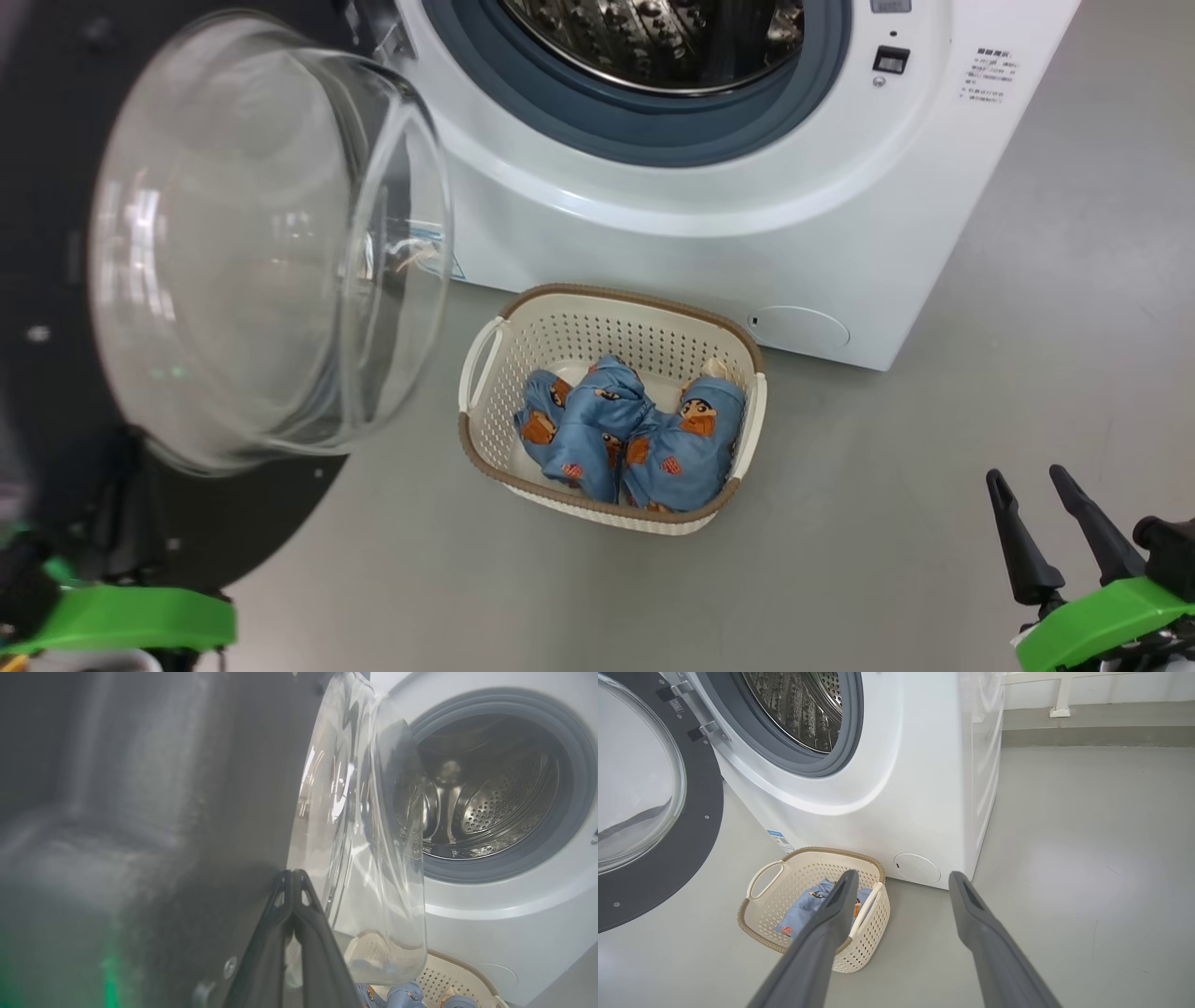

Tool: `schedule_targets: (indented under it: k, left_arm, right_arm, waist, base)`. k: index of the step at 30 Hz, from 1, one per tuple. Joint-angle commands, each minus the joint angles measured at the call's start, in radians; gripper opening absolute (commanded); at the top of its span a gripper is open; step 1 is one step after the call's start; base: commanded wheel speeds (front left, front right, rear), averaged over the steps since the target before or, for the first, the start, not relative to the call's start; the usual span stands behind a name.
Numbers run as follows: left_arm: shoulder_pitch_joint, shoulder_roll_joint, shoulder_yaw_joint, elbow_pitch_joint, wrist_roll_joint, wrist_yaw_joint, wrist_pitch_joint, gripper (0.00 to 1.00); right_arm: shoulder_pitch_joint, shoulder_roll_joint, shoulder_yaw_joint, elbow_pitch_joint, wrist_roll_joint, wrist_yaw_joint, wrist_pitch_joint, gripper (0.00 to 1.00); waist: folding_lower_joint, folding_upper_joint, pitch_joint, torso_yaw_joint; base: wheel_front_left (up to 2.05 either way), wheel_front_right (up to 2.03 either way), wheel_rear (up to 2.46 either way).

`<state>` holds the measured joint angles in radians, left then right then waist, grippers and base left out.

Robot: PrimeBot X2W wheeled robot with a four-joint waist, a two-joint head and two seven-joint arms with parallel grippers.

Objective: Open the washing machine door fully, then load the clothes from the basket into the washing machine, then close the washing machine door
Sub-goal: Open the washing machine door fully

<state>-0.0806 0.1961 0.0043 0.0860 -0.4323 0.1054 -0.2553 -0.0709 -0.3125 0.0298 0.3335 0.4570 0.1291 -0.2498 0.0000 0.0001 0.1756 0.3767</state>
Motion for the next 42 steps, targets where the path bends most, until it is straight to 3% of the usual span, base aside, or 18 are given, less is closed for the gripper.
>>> schedule_targets:
  k: [1,15,27,37,42]
  left_arm:
    - [-0.051,0.055,0.084,0.001,-0.015,0.013,-0.006,0.00]
    - [-0.126,0.129,0.292,0.127,0.001,-0.011,-0.006,0.00]
    - [-0.238,0.183,0.417,0.282,0.058,-0.083,-0.006,0.00]
    - [-0.407,0.255,0.531,0.511,0.106,-0.140,-0.006,0.00]
    - [-0.477,0.284,0.581,0.598,0.130,-0.147,-0.006,0.00]
  right_arm:
    - [-0.024,-0.023,0.024,-0.022,-0.009,0.002,-0.012,1.00]
    - [-0.067,-0.028,0.032,-0.026,-0.012,0.002,-0.012,1.00]
    - [-0.103,-0.034,0.030,-0.031,-0.016,0.002,-0.012,1.00]
    - [-0.144,-0.048,0.026,-0.040,-0.022,0.002,-0.012,1.00]
    - [-0.163,-0.051,0.028,-0.043,-0.026,0.002,-0.012,1.00]
  waist:
    - [0.0000,-0.0001,0.012,-0.005]
    - [0.0000,-0.0001,0.074,-0.030]
    - [0.0000,-0.0001,0.132,-0.048]
    - [0.0000,-0.0001,0.208,-0.067]
    - [0.0000,-0.0001,0.238,-0.075]
  base:
    - [0.00,0.00,0.00]
    - [0.00,0.00,0.00]
    - [0.00,0.00,0.00]
    - [0.00,0.00,0.00]
    - [0.00,0.00,0.00]
